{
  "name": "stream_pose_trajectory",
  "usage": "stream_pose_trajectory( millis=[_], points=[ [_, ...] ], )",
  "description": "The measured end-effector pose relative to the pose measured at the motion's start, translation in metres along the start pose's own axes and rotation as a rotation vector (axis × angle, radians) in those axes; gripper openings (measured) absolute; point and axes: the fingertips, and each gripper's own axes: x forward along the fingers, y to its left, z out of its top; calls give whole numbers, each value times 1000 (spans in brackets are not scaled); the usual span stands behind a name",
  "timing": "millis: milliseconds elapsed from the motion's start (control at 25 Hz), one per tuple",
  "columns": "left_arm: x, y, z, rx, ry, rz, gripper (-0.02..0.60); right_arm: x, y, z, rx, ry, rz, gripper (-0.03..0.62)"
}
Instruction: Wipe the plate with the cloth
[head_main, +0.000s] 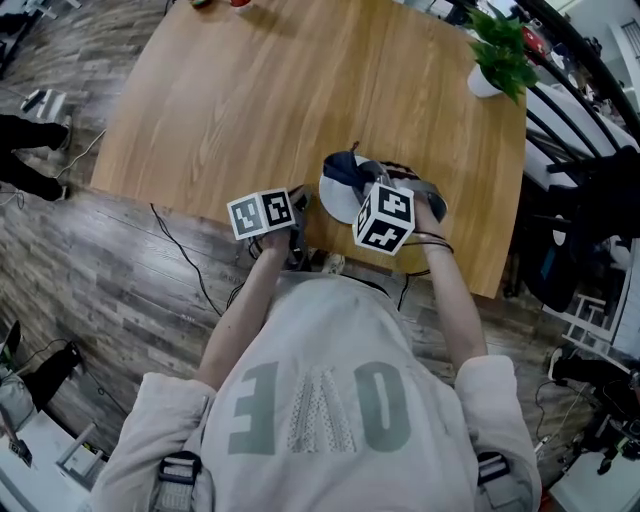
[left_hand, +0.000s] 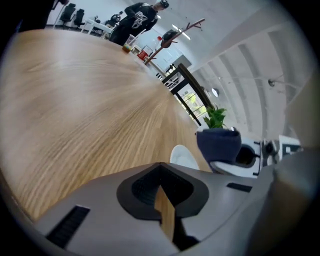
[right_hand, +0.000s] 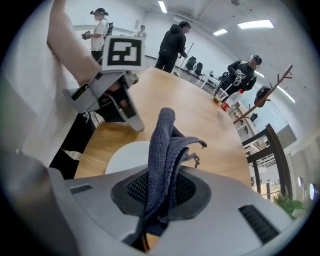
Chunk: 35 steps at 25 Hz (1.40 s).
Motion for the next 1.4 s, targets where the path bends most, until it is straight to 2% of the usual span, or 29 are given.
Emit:
stream_pose_trajectory(
  millis=[120,280,640,840,1200,1320,1400],
  points=[
    [-4,9,-1,9,-3,32,6,13,-10,16,-4,-14,11,57],
    [-5,9,0,-1,-13,34,6,32,0,30,-76,-1,51,57],
    [-7,13,3,-32,-24,20,6,53,6,26,-113,51,63,57],
    [-7,11,2,-20,-17,25,6,49,21,24,-130,50,80,57],
    [-15,20,7,-37,-44,38,6,23,85,25,-208,33,179,57],
    [-24,29,17,-72,-80,42,6,20,85,25,-208,22,162,57],
    [-30,29,25,-60,-102,46,6,15,77,30,-177,-6,132,57]
  ],
)
